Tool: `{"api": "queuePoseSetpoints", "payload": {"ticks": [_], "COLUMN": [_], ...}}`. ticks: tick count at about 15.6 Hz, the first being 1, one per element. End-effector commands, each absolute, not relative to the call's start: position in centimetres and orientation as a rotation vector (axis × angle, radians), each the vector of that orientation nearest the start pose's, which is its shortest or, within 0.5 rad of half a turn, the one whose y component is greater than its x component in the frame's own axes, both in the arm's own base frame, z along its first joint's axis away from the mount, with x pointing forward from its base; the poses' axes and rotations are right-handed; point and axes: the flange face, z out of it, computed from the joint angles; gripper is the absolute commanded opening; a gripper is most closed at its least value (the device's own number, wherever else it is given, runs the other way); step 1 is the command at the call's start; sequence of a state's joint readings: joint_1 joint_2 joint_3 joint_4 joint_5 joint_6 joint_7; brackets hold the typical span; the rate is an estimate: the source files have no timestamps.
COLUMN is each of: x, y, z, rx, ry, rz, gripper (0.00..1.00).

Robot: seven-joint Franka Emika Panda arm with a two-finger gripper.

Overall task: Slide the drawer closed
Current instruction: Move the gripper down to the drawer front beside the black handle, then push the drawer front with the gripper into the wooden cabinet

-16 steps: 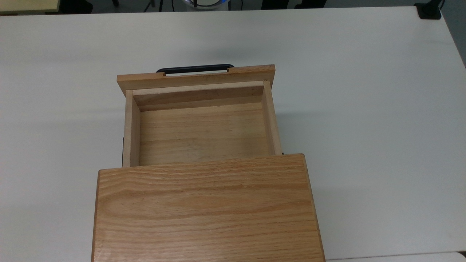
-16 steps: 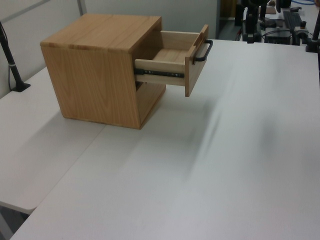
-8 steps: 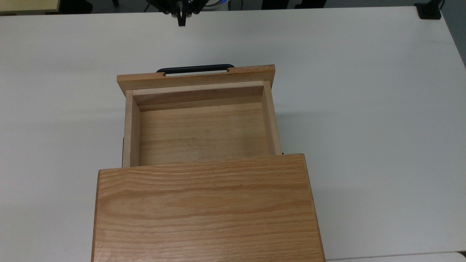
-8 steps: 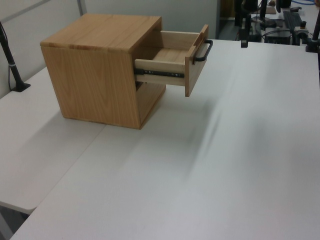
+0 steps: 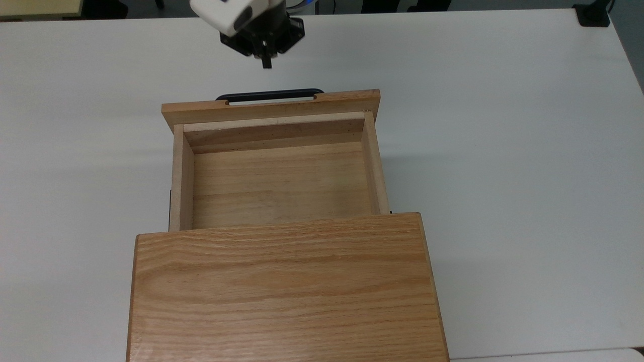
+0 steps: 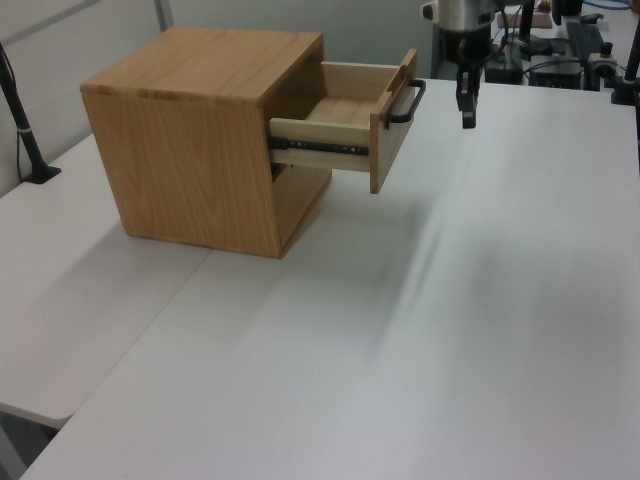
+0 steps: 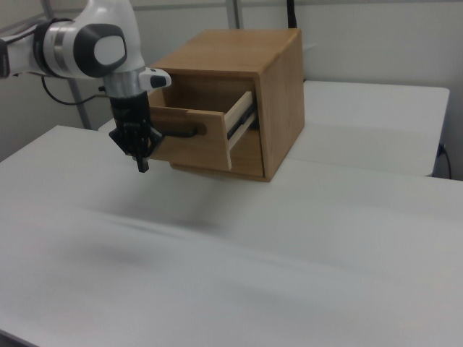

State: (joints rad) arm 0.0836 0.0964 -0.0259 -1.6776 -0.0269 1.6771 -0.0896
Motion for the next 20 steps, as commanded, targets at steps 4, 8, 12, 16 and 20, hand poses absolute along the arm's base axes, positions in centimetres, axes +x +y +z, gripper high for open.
{"api": "queuePoseSetpoints", "payload": {"ticks": [4, 8, 12, 16, 20], "x": [61.4, 63.8, 66.3, 69.8, 71.9], "y": [3.7, 3.7, 3.1, 2.2, 2.4], "z": [52.0, 51.0, 50.1, 50.0, 49.9], "rx": [-3.122, -3.120, -3.104, -3.040, -2.994], "ry": [-0.256, -0.242, -0.205, -0.136, -0.114], "rz": [-0.055, -0.125, -0.226, -0.463, -0.718], "gripper": [0.00, 0.00, 0.00, 0.00, 0.00]}}
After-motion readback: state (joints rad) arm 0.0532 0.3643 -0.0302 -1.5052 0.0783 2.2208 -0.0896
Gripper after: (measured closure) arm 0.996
